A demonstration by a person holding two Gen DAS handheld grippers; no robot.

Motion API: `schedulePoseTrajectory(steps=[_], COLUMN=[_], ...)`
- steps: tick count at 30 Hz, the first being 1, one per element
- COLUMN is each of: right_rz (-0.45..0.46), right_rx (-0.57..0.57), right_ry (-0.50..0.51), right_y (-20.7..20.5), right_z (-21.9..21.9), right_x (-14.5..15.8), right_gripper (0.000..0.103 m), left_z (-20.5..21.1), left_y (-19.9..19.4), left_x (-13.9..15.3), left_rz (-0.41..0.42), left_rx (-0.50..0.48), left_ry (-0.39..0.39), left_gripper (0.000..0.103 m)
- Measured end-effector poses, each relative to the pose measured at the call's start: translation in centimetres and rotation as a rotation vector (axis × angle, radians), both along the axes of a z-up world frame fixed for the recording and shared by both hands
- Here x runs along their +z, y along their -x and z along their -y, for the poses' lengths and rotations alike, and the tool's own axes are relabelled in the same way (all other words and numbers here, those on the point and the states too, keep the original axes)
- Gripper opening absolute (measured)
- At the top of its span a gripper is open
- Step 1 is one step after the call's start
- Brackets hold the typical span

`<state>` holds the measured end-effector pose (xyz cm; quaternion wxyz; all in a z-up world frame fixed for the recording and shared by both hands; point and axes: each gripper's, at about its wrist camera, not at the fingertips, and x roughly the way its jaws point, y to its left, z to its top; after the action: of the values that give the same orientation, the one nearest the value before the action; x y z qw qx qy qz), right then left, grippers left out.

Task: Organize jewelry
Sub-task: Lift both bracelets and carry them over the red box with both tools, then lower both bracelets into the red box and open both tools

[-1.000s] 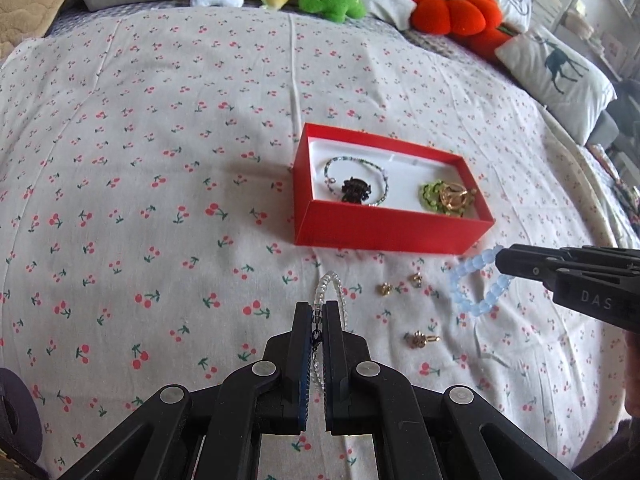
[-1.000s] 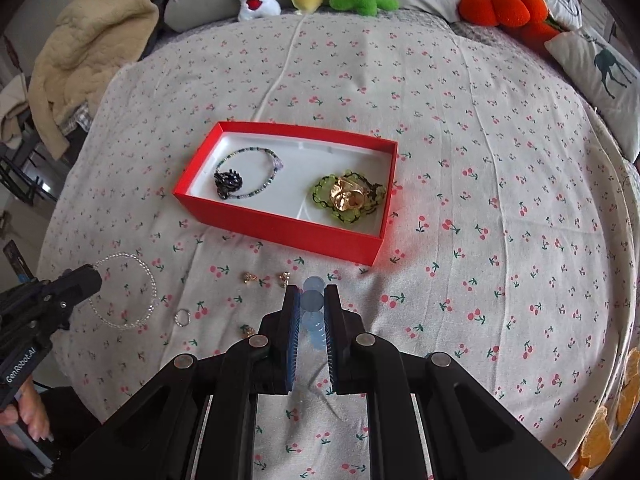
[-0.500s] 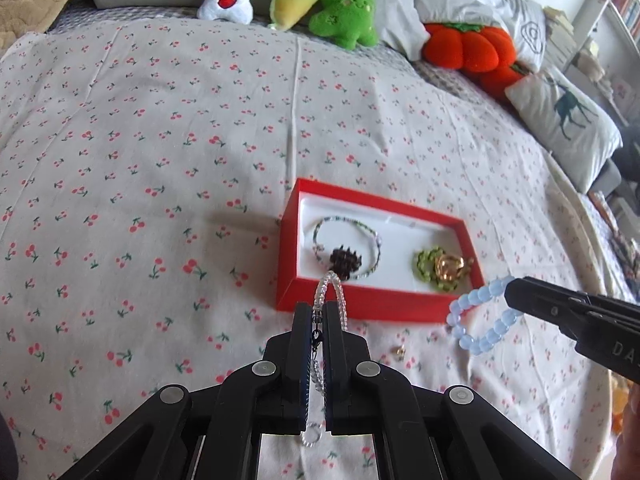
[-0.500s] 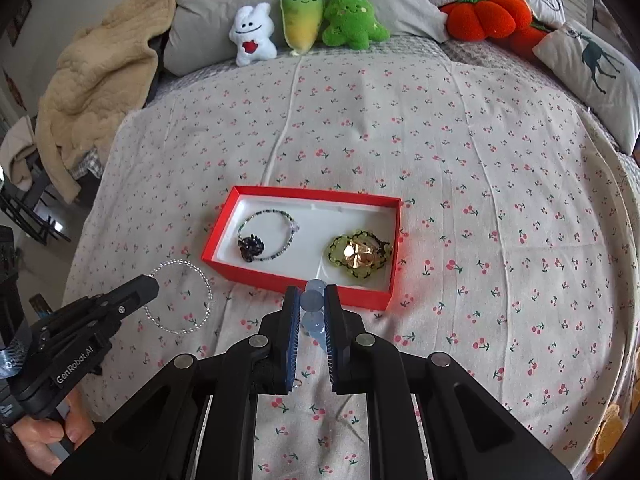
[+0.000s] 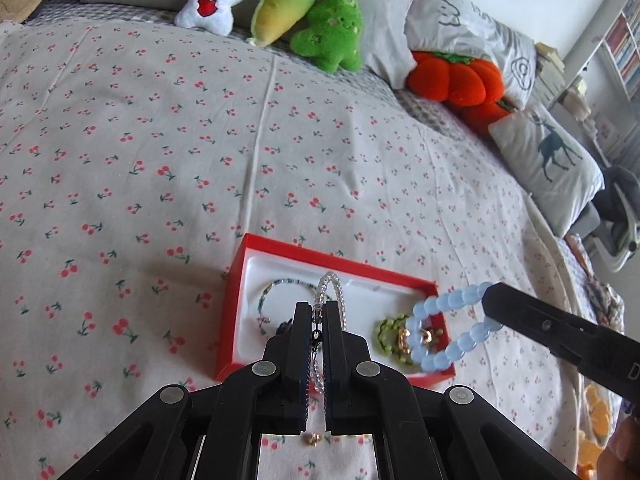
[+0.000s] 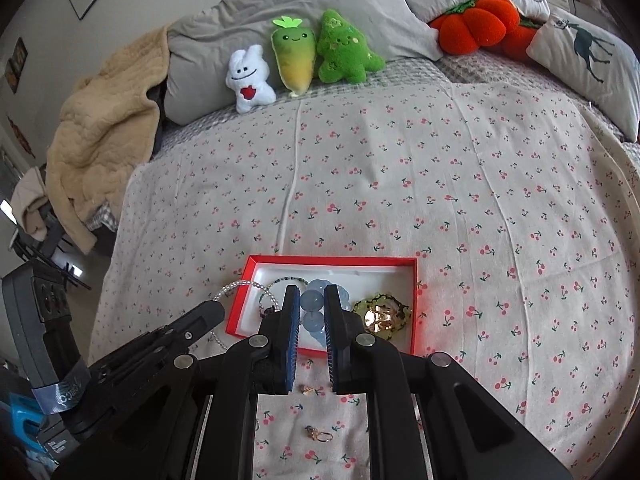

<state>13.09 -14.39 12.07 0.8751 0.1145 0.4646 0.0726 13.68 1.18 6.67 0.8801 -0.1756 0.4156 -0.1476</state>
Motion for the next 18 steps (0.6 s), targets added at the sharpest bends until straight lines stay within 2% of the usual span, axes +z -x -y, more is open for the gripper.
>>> schedulePoseTrajectory(steps=[3, 6, 10, 18], right_rz=[-0.026, -0.064, -0.108, -0.139], right_rx=[-0.005, -0.015, -0.039, -0.088], right_ry=[-0.038, -0.069, -0.004, 0.073], right_y=[-0.9, -1.5, -2.0, -2.3], right_z=[0.1, 0.3, 0.9, 3.2], right_x=[-1.2, -2.8, -4.4, -5.2], right_gripper=[0.013, 0.013, 0.013, 0.013], left_z=[0.2, 0.3, 0.1, 0.6], left_y=[-1.0, -1.5, -2.2, -2.7], left_x=[-0.8, -1.7, -2.8, -3.7], left_rz=[-0.006, -0.018, -0.046, -0.058], left_rx=[0.014, 0.030, 0.037, 0.043], left_ry=[-0.025, -0.085, -0.101, -0.132], left_gripper=[0.000, 0.000, 0.000, 0.000])
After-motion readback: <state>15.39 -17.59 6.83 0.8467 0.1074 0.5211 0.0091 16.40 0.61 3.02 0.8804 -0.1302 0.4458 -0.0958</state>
